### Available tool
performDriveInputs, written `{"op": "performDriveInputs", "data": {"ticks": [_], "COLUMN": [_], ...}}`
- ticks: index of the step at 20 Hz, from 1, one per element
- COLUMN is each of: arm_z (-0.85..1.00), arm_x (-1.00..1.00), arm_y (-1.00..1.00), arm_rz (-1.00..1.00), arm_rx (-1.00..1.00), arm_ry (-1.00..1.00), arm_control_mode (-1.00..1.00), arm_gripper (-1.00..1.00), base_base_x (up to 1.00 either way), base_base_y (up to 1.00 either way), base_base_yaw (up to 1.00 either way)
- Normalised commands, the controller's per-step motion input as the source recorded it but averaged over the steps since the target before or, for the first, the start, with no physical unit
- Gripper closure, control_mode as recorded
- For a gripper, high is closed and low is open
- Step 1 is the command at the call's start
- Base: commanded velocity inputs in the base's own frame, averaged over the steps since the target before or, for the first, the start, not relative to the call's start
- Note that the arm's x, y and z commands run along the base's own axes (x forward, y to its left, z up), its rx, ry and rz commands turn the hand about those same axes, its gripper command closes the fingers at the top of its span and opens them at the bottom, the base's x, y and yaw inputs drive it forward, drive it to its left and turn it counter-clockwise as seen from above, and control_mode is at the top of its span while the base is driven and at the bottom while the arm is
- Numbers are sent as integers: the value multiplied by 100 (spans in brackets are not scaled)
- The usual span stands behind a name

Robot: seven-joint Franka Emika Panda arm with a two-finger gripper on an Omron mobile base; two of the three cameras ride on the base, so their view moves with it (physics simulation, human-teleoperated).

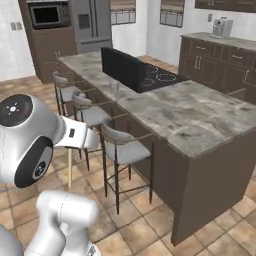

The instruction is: Take a straw from the drawer in front and place it inside the glass cup on the dining counter.

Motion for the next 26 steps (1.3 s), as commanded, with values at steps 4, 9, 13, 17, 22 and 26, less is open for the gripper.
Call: {"op": "performDriveInputs", "data": {"ticks": [4,9,13,17,22,26], "arm_z": [0,0,0,0,0,0], "arm_x": [0,0,0,0,0,0], "arm_y": [0,0,0,0,0,0], "arm_rz": [0,0,0,0,0,0], "arm_rx": [0,0,0,0,0,0], "arm_ry": [0,0,0,0,0,0], "arm_control_mode": [100,100,100,100,100,100], "arm_gripper": [100,100,100,100,100,100], "base_base_x": [61,52,31,16,14,16], "base_base_y": [98,92,93,97,93,87], "base_base_yaw": [-35,-40,-46,-48,-47,-46]}}
